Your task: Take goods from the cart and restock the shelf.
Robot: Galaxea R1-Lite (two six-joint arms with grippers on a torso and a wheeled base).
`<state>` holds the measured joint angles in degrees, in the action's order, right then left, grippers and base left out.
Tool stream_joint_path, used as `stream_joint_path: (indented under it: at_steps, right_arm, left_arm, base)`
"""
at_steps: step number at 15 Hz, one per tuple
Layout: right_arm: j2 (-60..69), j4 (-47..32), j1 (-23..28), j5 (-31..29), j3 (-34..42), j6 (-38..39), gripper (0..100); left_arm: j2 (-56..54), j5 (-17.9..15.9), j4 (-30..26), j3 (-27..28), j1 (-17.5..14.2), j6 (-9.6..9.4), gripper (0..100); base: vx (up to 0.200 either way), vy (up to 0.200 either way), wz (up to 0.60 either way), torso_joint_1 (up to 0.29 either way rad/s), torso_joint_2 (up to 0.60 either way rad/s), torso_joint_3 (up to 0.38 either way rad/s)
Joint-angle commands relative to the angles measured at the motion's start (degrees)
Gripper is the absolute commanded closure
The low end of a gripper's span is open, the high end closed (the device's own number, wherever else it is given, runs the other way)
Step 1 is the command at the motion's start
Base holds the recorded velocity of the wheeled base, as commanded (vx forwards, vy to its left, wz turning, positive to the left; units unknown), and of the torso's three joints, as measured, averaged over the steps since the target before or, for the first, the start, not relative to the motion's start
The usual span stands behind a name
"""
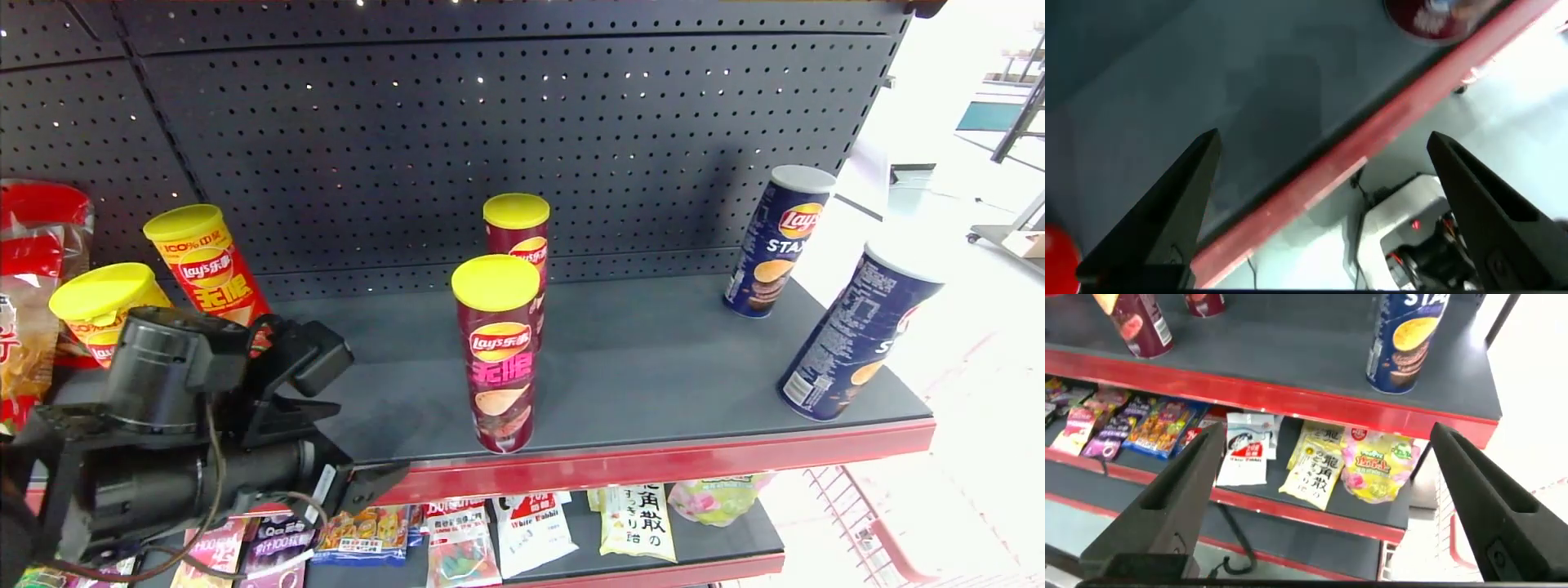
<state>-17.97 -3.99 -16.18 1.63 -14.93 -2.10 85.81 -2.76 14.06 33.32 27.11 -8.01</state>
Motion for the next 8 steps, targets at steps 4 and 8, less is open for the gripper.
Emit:
stream_joint_path:
  at_steps: [4, 8]
  right_arm:
    - [1.4, -0.2, 0.6, 0.0, 0.1, 0.0, 0]
    - [1.4, -0.2, 0.6, 0.0, 0.1, 0.0, 0]
  left_arm:
    - [10.5, 0.5, 3.2, 5.4, 0.9, -0.08, 0]
    - [12.3, 0.6, 3.3, 8.1, 0.9, -0.16, 0]
  base:
    - [0.0, 0.0, 0.0, 0.0, 0.0, 0.0]
    - [0.0, 0.0, 0.0, 0.0, 0.0, 0.0]
